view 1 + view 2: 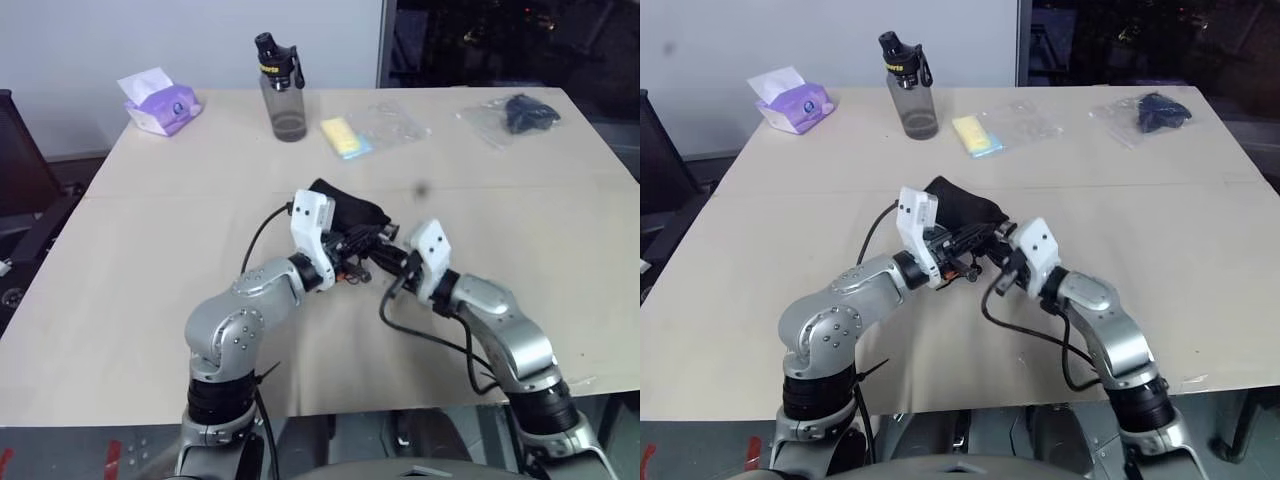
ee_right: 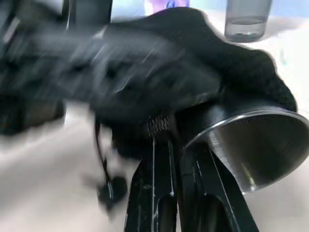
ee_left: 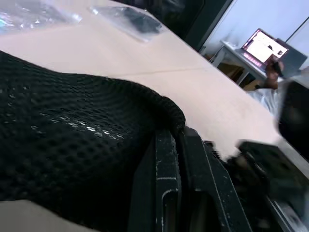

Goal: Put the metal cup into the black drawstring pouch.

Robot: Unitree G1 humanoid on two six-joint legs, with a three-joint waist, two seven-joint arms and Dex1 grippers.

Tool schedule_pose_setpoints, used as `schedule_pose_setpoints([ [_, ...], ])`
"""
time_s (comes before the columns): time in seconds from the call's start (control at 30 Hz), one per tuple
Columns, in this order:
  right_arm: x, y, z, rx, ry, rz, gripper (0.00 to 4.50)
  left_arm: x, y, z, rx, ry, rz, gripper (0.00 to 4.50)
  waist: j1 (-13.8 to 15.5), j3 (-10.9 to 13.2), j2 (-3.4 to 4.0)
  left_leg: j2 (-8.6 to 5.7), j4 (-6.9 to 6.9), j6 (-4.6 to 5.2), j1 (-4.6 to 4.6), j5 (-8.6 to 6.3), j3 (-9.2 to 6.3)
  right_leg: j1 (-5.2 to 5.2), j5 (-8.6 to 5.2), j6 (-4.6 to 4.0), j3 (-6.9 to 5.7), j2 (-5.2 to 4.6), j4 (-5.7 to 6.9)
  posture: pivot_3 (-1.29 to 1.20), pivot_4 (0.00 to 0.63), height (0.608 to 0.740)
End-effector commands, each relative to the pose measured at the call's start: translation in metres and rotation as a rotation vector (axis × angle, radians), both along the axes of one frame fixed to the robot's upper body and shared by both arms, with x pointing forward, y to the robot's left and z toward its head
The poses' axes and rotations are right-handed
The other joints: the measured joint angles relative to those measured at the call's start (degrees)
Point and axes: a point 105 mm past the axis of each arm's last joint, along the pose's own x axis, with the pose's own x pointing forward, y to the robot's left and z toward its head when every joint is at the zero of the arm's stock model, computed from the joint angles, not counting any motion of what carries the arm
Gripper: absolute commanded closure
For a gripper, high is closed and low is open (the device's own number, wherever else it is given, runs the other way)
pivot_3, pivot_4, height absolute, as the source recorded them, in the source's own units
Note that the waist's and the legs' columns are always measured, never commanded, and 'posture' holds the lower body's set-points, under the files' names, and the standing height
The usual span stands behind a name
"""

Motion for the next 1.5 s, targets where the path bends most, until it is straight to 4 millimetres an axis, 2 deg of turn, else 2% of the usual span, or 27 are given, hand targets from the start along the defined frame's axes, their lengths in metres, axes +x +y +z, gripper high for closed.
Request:
schedule_pose_setpoints([
  [0.03,0.003,0.003,0.024,0.256,0.061,0.029,4.4,-0.007,-0.008,0.001,-0.01,-0.001,-0.045,4.5,0.02,0.0,0.0,0.0,0.0,0.0,-0.02,0.0,0.0,0.0,0.0,0.0,0.0,0.0,-0.02,0.0,0.15,0.74],
  [0.17,0.019,-0.005,0.029,0.587,0.25,-0.007,4.4,-0.01,-0.012,-0.001,-0.011,0.004,-0.069,4.5,-0.09,0.03,0.01,0.01,-0.02,0.0,-0.02,0.0,-0.03,0.0,0.01,0.0,-0.02,0.0,-0.01,0.0,0.15,0.74],
  [0.33,0.041,-0.007,0.033,0.746,0.368,-0.06,4.4,-0.013,-0.016,-0.002,-0.024,0.011,-0.087,4.5,-0.2,0.04,0.03,0.0,-0.02,0.0,-0.02,0.0,-0.01,-0.01,0.01,-0.01,-0.02,0.0,-0.01,0.0,0.15,0.74],
  [0.37,0.043,-0.004,0.034,0.703,0.339,-0.073,4.4,-0.014,-0.017,-0.002,-0.028,0.016,-0.09,4.5,-0.25,0.05,0.05,0.01,-0.02,0.0,-0.02,0.0,-0.03,-0.01,0.01,-0.01,-0.04,0.01,-0.01,0.0,0.15,0.74],
  [0.43,0.044,0.004,0.028,0.462,0.196,-0.088,4.4,-0.017,-0.02,-0.002,-0.039,0.022,-0.102,4.5,-0.33,0.05,0.05,0.01,-0.05,0.0,-0.02,0.0,-0.02,-0.02,0.01,0.0,-0.04,0.01,-0.01,0.0,0.15,0.74],
  [0.53,0.036,0.013,0.005,0.032,-0.07,-0.039,4.4,-0.018,-0.021,0.0,-0.056,0.023,-0.099,4.5,-0.34,0.06,0.06,-0.02,-0.09,0.0,-0.06,0.0,0.0,-0.03,0.01,0.03,-0.04,0.0,-0.1,0.0,0.15,0.74],
  [0.6,0.033,0.013,-0.007,-0.172,-0.208,-0.004,4.4,-0.015,-0.02,0.001,-0.066,0.024,-0.082,4.5,-0.39,0.07,0.05,-0.04,-0.09,0.0,-0.12,0.0,0.03,-0.03,0.04,0.08,-0.03,-0.03,-0.22,0.0,0.15,0.74],
  [0.7,0.029,0.004,-0.018,-0.38,-0.371,0.028,4.4,-0.006,-0.014,0.001,-0.058,0.02,-0.037,4.5,-0.36,0.08,0.03,-0.04,-0.09,0.0,-0.1,0.0,0.05,-0.03,0.03,0.07,0.0,-0.03,-0.23,0.0,0.15,0.74],
  [0.8,0.028,-0.008,-0.025,-0.529,-0.458,0.062,4.4,0.003,-0.01,0.0,-0.039,0.014,0.001,4.5,-0.31,0.08,0.04,-0.03,-0.1,0.0,-0.07,0.0,0.02,-0.03,0.0,0.04,-0.01,0.0,-0.21,0.0,0.15,0.74],
  [0.9,0.027,-0.019,-0.015,-0.542,-0.503,0.055,3.48,0.014,-0.006,0.003,-0.055,0.012,0.047,4.5,-0.31,0.08,0.03,-0.03,-0.08,0.0,-0.07,0.0,0.04,-0.02,0.0,0.02,0.01,0.0,-0.21,0.0,0.15,0.74],
  [0.93,0.025,-0.024,-0.007,-0.502,-0.503,0.042,2.94,0.018,-0.005,0.003,-0.057,0.01,0.066,4.5,-0.26,0.09,0.02,-0.03,-0.08,0.0,-0.07,0.0,0.04,-0.02,0.0,0.02,0.02,0.0,-0.21,0.0,0.15,0.74],
  [1.03,0.011,-0.041,0.007,-0.45,-0.494,0.07,1.86,0.03,-0.001,0.004,-0.073,0.017,0.113,4.5,0.14,0.11,0.0,-0.03,-0.08,0.0,-0.09,0.0,0.0,-0.02,0.02,0.04,-0.01,0.0,-0.22,0.0,0.15,0.74],
  [1.1,-0.004,-0.051,0.01,-0.474,-0.511,0.13,1.86,0.033,-0.001,0.004,-0.082,0.023,0.12,4.5,0.22,0.11,-0.01,-0.05,-0.09,0.0,-0.12,0.0,0.01,-0.01,0.05,0.09,-0.01,-0.02,-0.25,0.0,0.15,0.74],
  [1.2,-0.013,-0.064,0.019,-0.423,-0.457,0.117,1.86,0.035,-0.002,0.003,-0.094,0.033,0.119,4.5,0.05,0.16,-0.1,-0.07,-0.08,0.0,-0.17,0.0,0.02,0.0,0.04,0.09,-0.01,-0.05,-0.33,0.0,0.15,0.74],
  [1.27,-0.016,-0.07,0.026,-0.316,-0.346,0.073,1.86,0.036,-0.003,0.002,-0.109,0.041,0.113,4.5,-0.19,0.2,-0.12,-0.04,-0.09,0.01,-0.13,0.0,0.04,-0.01,0.03,0.06,0.02,-0.02,-0.32,0.0,0.15,0.74],
  [1.33,-0.037,-0.073,0.028,-0.172,-0.161,0.136,1.86,0.039,-0.004,0.002,-0.153,0.071,0.118,4.5,0.07,0.22,-0.13,-0.01,-0.09,0.01,-0.12,0.0,-0.03,-0.01,0.0,0.01,-0.02,0.01,-0.24,0.0,0.15,0.74],
  [1.4,-0.056,-0.072,0.016,-0.13,-0.008,0.204,1.86,0.042,-0.007,0.005,-0.203,0.097,0.116,4.5,0.31,0.23,-0.15,-0.01,-0.09,0.01,-0.12,0.0,-0.1,0.01,0.0,0.0,-0.08,0.01,-0.23,0.0,0.15,0.74],
  [1.5,-0.052,-0.067,-0.011,-0.155,0.104,0.13,1.86,0.044,-0.011,0.006,-0.235,0.118,0.109,4.5,-0.07,0.29,-0.3,-0.02,-0.06,0.01,-0.13,0.0,-0.08,0.02,-0.05,0.07,-0.09,0.0,-0.25,0.0,0.15,0.74],
])
